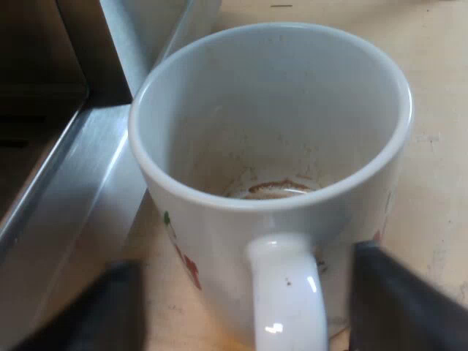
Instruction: Place mug into machine
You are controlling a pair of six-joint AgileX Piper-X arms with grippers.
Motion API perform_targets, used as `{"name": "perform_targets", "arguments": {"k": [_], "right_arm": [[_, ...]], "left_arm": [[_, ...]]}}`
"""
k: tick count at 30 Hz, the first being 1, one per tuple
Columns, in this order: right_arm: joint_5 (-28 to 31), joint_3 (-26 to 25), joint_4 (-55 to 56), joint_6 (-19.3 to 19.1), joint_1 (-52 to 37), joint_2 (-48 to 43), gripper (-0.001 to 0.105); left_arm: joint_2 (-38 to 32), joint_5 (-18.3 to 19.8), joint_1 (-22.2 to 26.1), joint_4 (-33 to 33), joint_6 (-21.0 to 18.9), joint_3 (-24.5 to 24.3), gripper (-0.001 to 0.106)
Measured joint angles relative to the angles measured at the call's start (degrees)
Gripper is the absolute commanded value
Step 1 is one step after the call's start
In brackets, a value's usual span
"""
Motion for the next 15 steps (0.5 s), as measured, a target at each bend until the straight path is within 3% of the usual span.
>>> {"name": "perform_targets", "arguments": {"k": [7,13,15], "right_arm": [[0.20,0.00,0.00,0.00,0.00,0.00,0.013],[0.44,0.00,0.00,-0.12,0.00,0.00,0.000],[0.44,0.00,0.00,-0.12,0.00,0.00,0.000]], "left_arm": [[0.00,0.00,0.00,0.00,0.00,0.00,0.079],[0.00,0.00,0.00,0.00,0.00,0.00,0.079],[0.00,0.00,0.00,0.00,0.00,0.00,0.079]]}}
